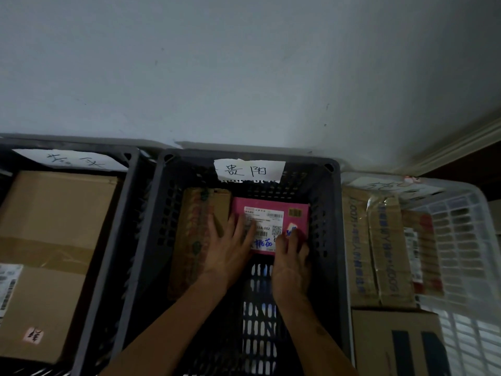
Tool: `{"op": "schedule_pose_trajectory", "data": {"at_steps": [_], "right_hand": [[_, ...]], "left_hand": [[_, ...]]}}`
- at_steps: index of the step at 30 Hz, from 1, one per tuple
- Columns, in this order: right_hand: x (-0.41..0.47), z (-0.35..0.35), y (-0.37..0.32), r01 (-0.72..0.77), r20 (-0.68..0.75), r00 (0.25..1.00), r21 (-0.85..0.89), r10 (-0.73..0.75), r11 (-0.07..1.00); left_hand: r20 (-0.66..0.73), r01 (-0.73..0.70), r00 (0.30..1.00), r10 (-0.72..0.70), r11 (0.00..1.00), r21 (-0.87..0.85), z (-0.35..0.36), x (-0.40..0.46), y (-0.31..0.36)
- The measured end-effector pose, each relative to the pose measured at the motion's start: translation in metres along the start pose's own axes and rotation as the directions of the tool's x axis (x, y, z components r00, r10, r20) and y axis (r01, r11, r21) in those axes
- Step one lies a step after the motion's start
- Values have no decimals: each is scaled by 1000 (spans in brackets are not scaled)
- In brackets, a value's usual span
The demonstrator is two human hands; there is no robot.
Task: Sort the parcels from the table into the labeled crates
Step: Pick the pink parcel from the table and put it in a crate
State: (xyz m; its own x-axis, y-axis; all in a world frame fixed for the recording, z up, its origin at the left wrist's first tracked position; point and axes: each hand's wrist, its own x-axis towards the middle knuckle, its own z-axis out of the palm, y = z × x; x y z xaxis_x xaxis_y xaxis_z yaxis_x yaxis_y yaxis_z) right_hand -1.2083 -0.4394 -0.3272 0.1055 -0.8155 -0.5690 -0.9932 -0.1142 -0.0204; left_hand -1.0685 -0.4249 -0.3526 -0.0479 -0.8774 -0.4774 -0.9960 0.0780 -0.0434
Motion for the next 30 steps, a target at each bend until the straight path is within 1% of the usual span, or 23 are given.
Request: {"op": "schedule_pose_trajectory", "data": {"at_steps": [2, 5, 10, 12, 14, 16, 19, 23, 30], "right_hand": [[5, -2, -3, 15, -23, 1000, -20, -15, 1000], [12, -4, -5, 34, -14, 999, -35, -34, 999], [20, -1, -2, 0, 98, 995, 28, -3, 1000], [21, 1, -2, 7, 108, 994, 23, -10, 1000], [21, 2, -1, 38, 69, 997, 8, -39, 999], [22, 3, 0, 88, 2, 996, -22, -88, 996], [24, 9, -3, 111, -54, 993, 31, -110, 993], [24, 16, -3, 110, -52, 993, 107, -105, 988], [31, 20, -4, 100, -69, 993, 146, -91, 984]], "left_hand": [[-20, 17, 1000, -17, 1000, -23, -2, 1, -2], [-38, 28, 999, -29, 999, -30, -3, -1, -1], [-27, 12, 1000, -12, 1000, -20, 0, -1, 1], [-12, 7, 1000, -7, 1000, -8, 2, 0, 1], [-15, 13, 1000, -13, 1000, -4, 3, 0, 3], [-17, 16, 1000, -16, 1000, -1, 1, 0, 4], [-24, 21, 999, -21, 1000, 1, 2, -2, 2], [-18, 7, 1000, -7, 1000, 29, -1, -2, 3], [-37, 11, 999, -10, 1000, 28, -3, -1, 3]]}}
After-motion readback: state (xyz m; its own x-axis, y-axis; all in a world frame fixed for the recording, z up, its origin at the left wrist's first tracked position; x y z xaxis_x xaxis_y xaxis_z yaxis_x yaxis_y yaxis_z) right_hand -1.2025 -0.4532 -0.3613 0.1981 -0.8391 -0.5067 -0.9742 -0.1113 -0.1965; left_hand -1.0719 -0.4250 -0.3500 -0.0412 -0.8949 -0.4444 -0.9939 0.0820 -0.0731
